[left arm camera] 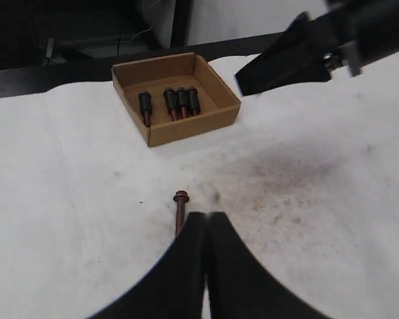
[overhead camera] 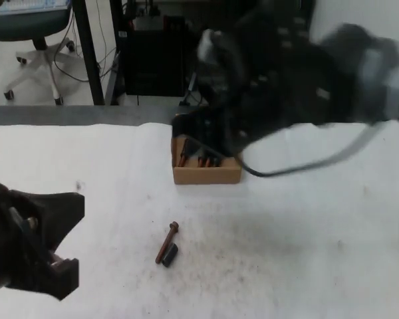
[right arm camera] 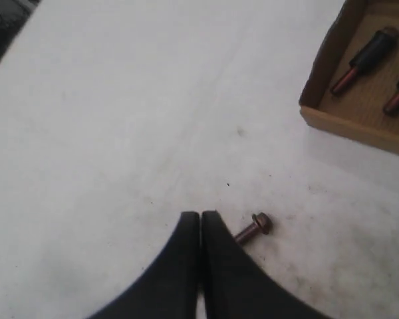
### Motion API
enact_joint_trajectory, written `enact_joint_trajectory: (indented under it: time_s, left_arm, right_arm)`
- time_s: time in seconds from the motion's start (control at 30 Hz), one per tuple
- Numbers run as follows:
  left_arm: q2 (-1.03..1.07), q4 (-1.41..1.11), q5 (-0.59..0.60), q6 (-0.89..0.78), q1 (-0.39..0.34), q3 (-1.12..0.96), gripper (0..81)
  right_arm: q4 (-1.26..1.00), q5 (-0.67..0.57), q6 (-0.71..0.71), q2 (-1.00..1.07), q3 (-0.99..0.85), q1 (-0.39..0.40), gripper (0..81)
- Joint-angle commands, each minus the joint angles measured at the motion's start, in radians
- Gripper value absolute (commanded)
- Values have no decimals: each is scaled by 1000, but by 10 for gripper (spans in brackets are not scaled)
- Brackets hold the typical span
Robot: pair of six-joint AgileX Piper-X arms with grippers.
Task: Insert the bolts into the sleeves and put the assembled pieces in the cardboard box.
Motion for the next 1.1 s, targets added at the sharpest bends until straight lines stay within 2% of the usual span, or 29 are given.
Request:
enact_joint_trajectory:
  time_s: [0.0,0.07,0.17,0.37,0.57,0.7,0.9,1.07]
  left_arm:
    - [2,9,37,-19,-4,4,3]
    - [50,-10,125,-19,-4,4,3]
    - [164,-63,184,-34,-4,6,3]
    - [522,-156,187,-69,-10,-30,3]
    - [829,-164,205,14,-57,-214,3]
    - [983,-151,173,43,-80,-366,58]
    - [1205,84,91,52,-81,-635,220]
    - [1376,299,47,53,-81,-842,237]
  right_arm:
    - [133,-14,-21,96,-134,4,68]
    - [190,-14,-19,102,-174,0,118]
    - [221,-2,-55,72,-192,-18,126]
    - [286,96,-256,-30,-192,-60,111]
    - [390,123,-291,-86,-192,-157,111]
    - [428,123,-291,-112,-192,-227,111]
    - [440,123,-291,-140,-192,-287,111]
    - [468,123,-289,-165,-192,-295,111]
